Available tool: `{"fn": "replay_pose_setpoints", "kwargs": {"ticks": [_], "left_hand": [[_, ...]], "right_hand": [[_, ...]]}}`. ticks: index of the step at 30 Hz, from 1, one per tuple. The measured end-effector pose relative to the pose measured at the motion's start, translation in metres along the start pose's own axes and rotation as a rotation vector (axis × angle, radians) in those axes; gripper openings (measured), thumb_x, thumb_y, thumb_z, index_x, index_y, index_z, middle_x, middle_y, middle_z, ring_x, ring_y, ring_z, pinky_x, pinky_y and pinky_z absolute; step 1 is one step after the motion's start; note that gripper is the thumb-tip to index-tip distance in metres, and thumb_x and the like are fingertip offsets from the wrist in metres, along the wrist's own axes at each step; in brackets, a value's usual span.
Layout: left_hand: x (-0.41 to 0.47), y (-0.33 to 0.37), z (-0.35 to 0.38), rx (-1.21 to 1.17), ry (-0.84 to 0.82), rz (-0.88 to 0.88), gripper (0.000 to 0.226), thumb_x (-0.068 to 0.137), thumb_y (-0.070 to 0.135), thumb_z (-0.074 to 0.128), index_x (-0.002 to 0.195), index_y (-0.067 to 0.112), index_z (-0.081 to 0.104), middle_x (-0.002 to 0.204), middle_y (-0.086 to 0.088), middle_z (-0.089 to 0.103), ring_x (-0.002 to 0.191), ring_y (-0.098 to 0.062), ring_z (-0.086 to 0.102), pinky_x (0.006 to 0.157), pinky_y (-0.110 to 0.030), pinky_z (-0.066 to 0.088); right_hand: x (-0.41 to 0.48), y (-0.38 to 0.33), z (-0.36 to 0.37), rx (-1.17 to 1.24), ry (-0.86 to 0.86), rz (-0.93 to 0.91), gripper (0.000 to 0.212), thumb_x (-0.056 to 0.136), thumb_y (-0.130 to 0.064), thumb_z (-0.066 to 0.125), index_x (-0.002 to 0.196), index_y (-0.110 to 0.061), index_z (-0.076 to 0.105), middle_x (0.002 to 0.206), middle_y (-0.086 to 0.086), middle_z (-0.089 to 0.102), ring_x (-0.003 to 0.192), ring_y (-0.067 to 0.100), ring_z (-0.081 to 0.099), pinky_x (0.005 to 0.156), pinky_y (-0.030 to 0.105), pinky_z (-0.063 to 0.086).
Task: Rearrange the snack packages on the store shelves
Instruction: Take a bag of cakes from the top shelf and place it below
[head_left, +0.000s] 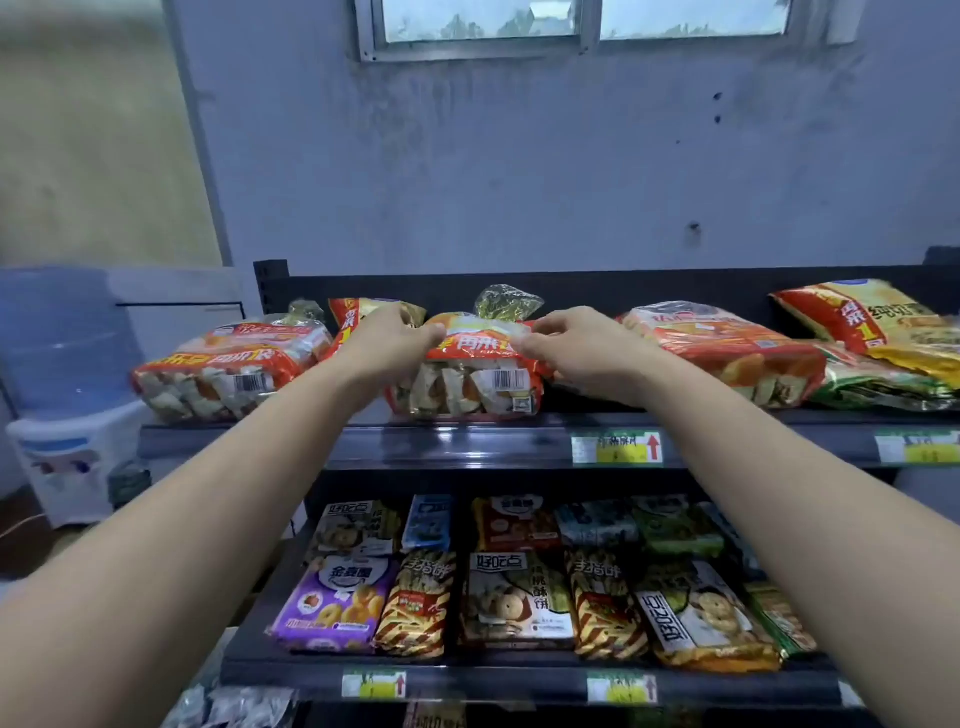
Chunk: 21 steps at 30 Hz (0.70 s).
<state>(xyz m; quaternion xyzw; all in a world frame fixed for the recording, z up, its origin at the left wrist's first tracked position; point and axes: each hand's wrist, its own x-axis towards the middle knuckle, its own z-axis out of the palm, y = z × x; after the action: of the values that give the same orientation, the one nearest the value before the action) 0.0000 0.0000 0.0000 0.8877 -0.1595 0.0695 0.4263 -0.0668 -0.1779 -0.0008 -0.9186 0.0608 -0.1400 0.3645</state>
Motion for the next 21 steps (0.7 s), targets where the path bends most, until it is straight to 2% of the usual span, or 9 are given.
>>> {"fn": "replay_pose_setpoints", "kwargs": {"ticks": [2, 4, 5, 7, 8, 10, 13, 16, 21], "left_hand": [[0.007, -0.004, -0.002, -0.001, -0.054, -0.054, 0.042, 0.095, 0.042, 0.048, 0.11, 0.004, 0.057, 0.1, -0.009, 0.065, 0.075, -0.012, 0.056, 0.056, -0.025, 0.039], [0.015, -0.01, -0.003, -0.001, -0.094, -0.122, 0.047, 0.093, 0.048, 0.047, 0.101, 0.004, 0.061, 0.1, -0.01, 0.066, 0.079, -0.016, 0.057, 0.057, -0.027, 0.039], [0.018, -0.013, -0.003, 0.0, -0.106, -0.153, 0.049, 0.092, 0.05, 0.047, 0.101, 0.004, 0.06, 0.097, -0.01, 0.066, 0.079, -0.017, 0.057, 0.058, -0.027, 0.039], [0.024, -0.019, -0.002, -0.05, -0.137, -0.204, 0.05, 0.09, 0.054, 0.049, 0.101, 0.006, 0.058, 0.096, -0.009, 0.065, 0.084, -0.02, 0.06, 0.064, -0.03, 0.046], [0.024, -0.021, -0.002, -0.103, -0.144, -0.225, 0.048, 0.088, 0.055, 0.051, 0.1, 0.008, 0.057, 0.097, -0.009, 0.065, 0.088, -0.022, 0.062, 0.069, -0.032, 0.05], [0.024, -0.025, 0.0, -0.202, -0.181, -0.273, 0.044, 0.089, 0.052, 0.053, 0.1, 0.01, 0.055, 0.098, -0.008, 0.066, 0.089, -0.021, 0.064, 0.07, -0.033, 0.053], [0.023, -0.027, 0.004, -0.265, -0.151, -0.28, 0.036, 0.091, 0.038, 0.056, 0.108, 0.007, 0.054, 0.094, -0.007, 0.064, 0.081, -0.018, 0.062, 0.065, -0.03, 0.052], [0.019, -0.023, 0.006, -0.304, -0.094, -0.235, 0.027, 0.091, 0.024, 0.059, 0.108, 0.003, 0.053, 0.095, -0.01, 0.065, 0.076, -0.018, 0.064, 0.062, -0.029, 0.053], [0.01, -0.02, 0.005, -0.359, 0.007, -0.15, 0.01, 0.089, 0.011, 0.056, 0.081, 0.009, 0.051, 0.078, -0.006, 0.058, 0.069, -0.017, 0.06, 0.077, -0.036, 0.055]], "right_hand": [[0.009, -0.003, 0.005, 0.077, -0.054, 0.047, 0.047, 0.093, -0.041, 0.053, 0.119, -0.003, 0.058, 0.095, 0.018, 0.067, 0.071, 0.017, 0.054, 0.073, 0.036, 0.05], [0.013, -0.007, 0.01, 0.122, -0.083, 0.114, 0.043, 0.095, -0.04, 0.051, 0.119, -0.004, 0.056, 0.077, 0.008, 0.052, 0.063, 0.014, 0.043, 0.065, 0.03, 0.046], [0.016, -0.008, 0.013, 0.118, -0.09, 0.131, 0.044, 0.096, -0.041, 0.049, 0.121, -0.005, 0.054, 0.08, 0.006, 0.052, 0.066, 0.015, 0.046, 0.068, 0.031, 0.048], [0.02, -0.01, 0.016, 0.042, -0.111, 0.14, 0.054, 0.097, -0.046, 0.043, 0.135, -0.008, 0.045, 0.116, 0.01, 0.057, 0.096, 0.024, 0.057, 0.082, 0.038, 0.053], [0.019, -0.011, 0.019, -0.012, -0.125, 0.141, 0.06, 0.097, -0.048, 0.04, 0.142, -0.009, 0.037, 0.136, 0.01, 0.048, 0.114, 0.029, 0.053, 0.089, 0.043, 0.052], [0.022, -0.01, 0.025, 0.016, -0.129, 0.153, 0.061, 0.098, -0.049, 0.036, 0.146, -0.012, 0.03, 0.146, 0.009, 0.04, 0.126, 0.03, 0.046, 0.097, 0.048, 0.048], [0.027, -0.007, 0.03, 0.161, -0.054, 0.189, 0.048, 0.099, -0.047, 0.034, 0.129, -0.011, 0.047, 0.122, 0.01, 0.06, 0.108, 0.026, 0.058, 0.097, 0.048, 0.048], [0.024, -0.007, 0.029, 0.294, -0.03, 0.215, 0.038, 0.1, -0.042, 0.036, 0.115, -0.012, 0.054, 0.108, 0.009, 0.067, 0.091, 0.021, 0.062, 0.096, 0.046, 0.048], [0.016, -0.005, 0.036, 0.541, 0.025, 0.196, 0.033, 0.102, -0.036, 0.038, 0.11, -0.012, 0.059, 0.097, 0.006, 0.072, 0.084, 0.016, 0.068, 0.074, 0.031, 0.053]]}}
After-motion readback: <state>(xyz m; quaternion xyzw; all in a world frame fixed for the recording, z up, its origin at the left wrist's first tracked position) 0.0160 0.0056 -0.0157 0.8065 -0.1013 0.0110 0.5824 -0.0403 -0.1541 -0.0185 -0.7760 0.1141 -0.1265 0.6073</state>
